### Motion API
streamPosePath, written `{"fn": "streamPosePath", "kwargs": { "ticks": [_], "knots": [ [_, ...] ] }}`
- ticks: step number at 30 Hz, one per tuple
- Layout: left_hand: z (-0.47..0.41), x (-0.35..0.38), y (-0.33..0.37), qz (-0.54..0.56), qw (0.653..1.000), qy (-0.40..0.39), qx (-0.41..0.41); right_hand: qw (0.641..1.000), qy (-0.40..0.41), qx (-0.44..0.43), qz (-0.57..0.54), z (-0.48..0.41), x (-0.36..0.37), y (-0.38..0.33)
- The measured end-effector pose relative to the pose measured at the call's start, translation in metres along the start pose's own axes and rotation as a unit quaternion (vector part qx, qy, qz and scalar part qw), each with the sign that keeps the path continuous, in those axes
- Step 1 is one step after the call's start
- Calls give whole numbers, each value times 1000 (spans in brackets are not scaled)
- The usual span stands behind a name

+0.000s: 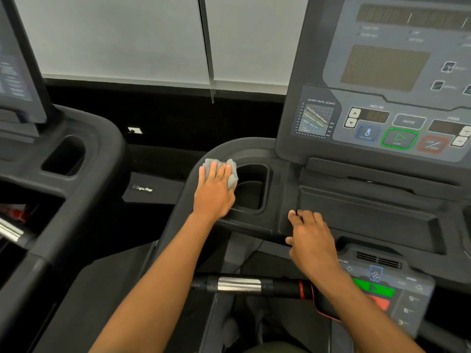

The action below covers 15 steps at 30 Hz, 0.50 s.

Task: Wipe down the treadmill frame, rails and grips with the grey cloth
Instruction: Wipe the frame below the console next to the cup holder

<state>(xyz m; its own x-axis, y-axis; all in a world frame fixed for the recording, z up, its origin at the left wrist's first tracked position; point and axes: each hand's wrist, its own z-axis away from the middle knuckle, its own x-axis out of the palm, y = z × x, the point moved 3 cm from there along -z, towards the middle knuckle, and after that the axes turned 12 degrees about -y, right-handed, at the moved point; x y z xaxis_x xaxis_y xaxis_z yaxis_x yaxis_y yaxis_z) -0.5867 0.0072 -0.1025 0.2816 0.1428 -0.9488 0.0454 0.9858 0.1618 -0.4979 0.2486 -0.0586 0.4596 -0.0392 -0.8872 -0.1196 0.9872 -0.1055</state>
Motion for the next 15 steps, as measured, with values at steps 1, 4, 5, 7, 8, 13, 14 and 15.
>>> {"fn": "streamPosePath", "kwargs": {
  "ticks": [1, 4, 5, 7, 8, 13, 14, 15],
  "knots": [
    [-6, -7, -1, 16, 1000, -2, 3, 1000, 0, 0, -2, 0, 0, 0],
    [10, -9, -14, 65, 998, -10, 3, 1000, 0, 0, -11, 0, 1, 2],
    [24, -4, -21, 65, 998, -7, 0, 1000, 2, -1, -13, 1, 1, 2],
    [61, 14, -33, 30, 999, 17, -10, 1000, 4, -6, -21, 0, 3, 4],
    [80, 24, -38, 16, 999, 41, -24, 1000, 4, -9, -24, 0, 4, 5],
    [124, 65, -5, -6, 991, 103, -87, 999, 10, -18, -50, 0, 6, 9],
    [120, 73, 10, 3, 991, 100, -85, 998, 10, -18, -59, 1, 6, 9],
    [115, 80, 27, 22, 992, 97, -75, 997, 13, -19, -68, 2, 5, 9]
  ]
}}
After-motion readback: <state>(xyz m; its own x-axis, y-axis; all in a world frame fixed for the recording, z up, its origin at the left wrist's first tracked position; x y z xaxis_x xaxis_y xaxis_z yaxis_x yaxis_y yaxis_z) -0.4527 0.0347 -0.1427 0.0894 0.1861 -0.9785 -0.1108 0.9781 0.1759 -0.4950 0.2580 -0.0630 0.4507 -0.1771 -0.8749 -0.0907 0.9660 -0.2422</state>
